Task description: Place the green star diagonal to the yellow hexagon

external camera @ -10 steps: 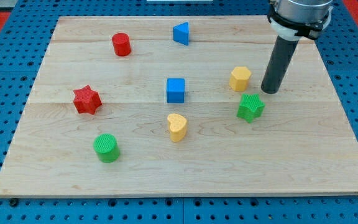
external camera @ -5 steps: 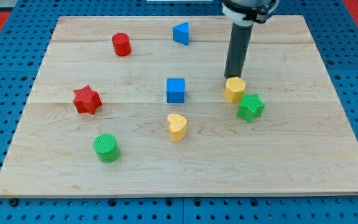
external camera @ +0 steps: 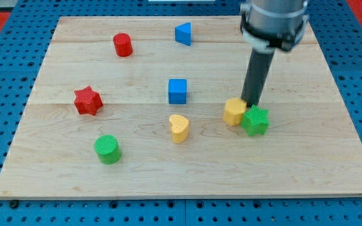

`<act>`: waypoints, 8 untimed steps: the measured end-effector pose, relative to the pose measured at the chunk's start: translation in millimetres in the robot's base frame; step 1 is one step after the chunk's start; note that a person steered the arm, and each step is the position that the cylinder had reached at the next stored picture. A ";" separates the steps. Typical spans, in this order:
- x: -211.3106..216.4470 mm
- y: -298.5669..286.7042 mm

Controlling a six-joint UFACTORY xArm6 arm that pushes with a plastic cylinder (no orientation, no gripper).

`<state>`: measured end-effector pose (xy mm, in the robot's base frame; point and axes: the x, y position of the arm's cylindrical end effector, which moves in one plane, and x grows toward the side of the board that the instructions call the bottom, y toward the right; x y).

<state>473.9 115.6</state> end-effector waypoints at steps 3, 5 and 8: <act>53.4 9.6; 114.0 -11.2; 106.7 33.8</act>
<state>580.6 149.4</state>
